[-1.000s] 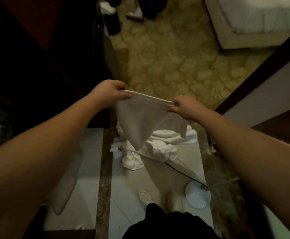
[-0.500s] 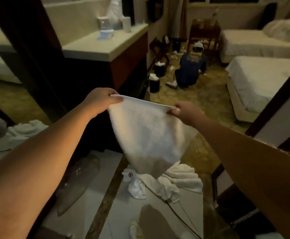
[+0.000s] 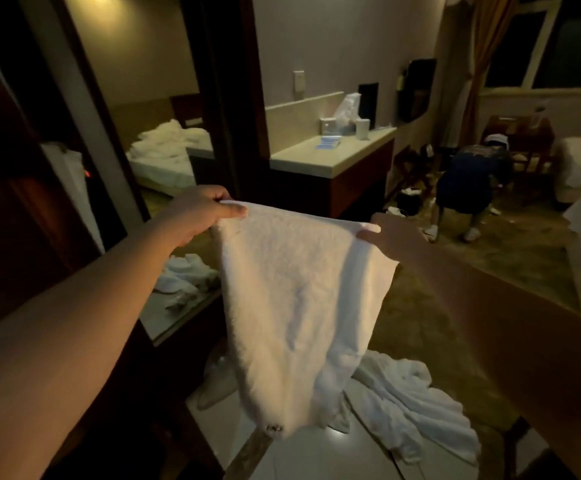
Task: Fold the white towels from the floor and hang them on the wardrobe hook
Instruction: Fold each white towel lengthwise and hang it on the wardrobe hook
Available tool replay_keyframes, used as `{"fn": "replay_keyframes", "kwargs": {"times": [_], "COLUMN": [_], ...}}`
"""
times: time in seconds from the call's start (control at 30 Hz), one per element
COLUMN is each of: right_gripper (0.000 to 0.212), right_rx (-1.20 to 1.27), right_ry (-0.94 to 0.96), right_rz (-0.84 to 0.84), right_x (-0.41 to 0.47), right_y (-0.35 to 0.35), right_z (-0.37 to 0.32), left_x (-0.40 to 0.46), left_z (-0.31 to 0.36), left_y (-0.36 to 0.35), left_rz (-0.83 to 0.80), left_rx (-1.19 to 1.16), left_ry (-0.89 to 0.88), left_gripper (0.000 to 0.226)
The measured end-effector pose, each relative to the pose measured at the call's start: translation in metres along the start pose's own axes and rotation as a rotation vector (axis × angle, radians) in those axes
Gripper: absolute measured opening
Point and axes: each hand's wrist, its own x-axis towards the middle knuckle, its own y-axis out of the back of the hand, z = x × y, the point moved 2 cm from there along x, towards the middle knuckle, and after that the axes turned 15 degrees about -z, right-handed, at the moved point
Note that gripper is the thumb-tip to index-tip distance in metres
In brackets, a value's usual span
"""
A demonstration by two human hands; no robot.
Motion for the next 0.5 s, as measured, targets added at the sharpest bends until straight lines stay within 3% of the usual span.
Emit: {"fn": "replay_keyframes", "kwargs": {"times": [0.27, 0.43, 0.5], "right_gripper": [0.045, 0.022, 0.019], "right_rx": [-0.242, -0.015, 0.064], "right_ry": [0.022, 0.074, 0.121], "right_rz": [0.177, 0.097, 0.098], "right_x": [-0.087, -0.142, -0.16], "right_y": [-0.049, -0.102, -0.115], "right_z": [-0.112, -0.181, -0.212], "left_x": [-0.172, -0.302, -0.349], "left_z": [-0.061, -0.107, -0.122], "left_y": [0.066, 0.099, 0.112], "left_rz": [0.113, 0.147, 0.212], "left_rx": [-0.041, -0.093, -0.126], "left_ry": [0.149, 0.18, 0.208], "left_gripper": [0.066, 0.014, 0.013]}}
